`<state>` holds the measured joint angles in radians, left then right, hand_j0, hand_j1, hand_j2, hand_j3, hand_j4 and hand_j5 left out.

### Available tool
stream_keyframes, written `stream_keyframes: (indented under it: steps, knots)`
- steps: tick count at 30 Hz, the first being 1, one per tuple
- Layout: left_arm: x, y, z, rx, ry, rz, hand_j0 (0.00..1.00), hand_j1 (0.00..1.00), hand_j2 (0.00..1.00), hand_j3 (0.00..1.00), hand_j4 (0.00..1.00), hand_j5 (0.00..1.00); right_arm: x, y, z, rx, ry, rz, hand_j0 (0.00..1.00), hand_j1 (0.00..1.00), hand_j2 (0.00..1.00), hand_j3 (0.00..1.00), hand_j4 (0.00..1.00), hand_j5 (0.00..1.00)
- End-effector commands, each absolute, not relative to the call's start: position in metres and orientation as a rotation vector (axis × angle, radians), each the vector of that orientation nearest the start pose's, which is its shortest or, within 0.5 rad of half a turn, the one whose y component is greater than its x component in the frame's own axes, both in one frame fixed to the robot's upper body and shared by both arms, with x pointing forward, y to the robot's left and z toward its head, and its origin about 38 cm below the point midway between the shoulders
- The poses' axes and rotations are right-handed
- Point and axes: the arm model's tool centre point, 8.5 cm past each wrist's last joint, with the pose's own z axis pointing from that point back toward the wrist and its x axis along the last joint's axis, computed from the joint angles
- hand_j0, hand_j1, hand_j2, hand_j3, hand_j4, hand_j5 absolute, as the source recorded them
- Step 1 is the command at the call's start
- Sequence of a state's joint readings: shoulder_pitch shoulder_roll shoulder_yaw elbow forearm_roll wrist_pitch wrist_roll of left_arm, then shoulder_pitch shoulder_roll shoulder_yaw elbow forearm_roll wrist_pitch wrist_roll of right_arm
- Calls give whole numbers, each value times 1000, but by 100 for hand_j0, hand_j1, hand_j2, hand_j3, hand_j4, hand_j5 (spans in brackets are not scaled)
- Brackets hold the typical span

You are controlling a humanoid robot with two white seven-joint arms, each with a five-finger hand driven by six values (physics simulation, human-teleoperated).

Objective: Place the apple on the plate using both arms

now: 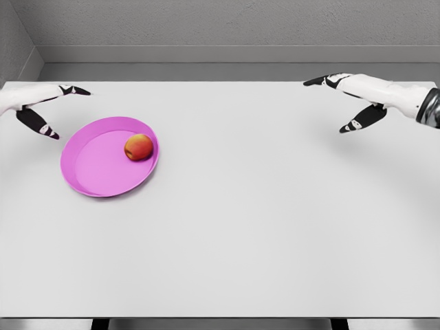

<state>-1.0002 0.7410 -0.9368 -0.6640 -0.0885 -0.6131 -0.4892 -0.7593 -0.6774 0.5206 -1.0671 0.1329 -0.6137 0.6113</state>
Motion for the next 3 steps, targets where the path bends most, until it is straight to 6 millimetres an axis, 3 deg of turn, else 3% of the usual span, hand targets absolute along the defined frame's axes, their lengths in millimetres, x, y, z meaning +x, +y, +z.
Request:
stream_keyframes:
  steps: [1, 3]
  knots:
    - [515, 436, 200, 416, -1182, -1554, 100, 100, 100, 100, 100, 100, 492, -343, 227, -258, -1536, 1650, 100, 100, 100, 100, 100, 100]
    - [514, 436, 199, 413, -1178, -1555, 100, 100, 100, 100, 100, 100, 492, -343, 227, -260, -1534, 1650, 100, 100, 100, 100, 100, 100]
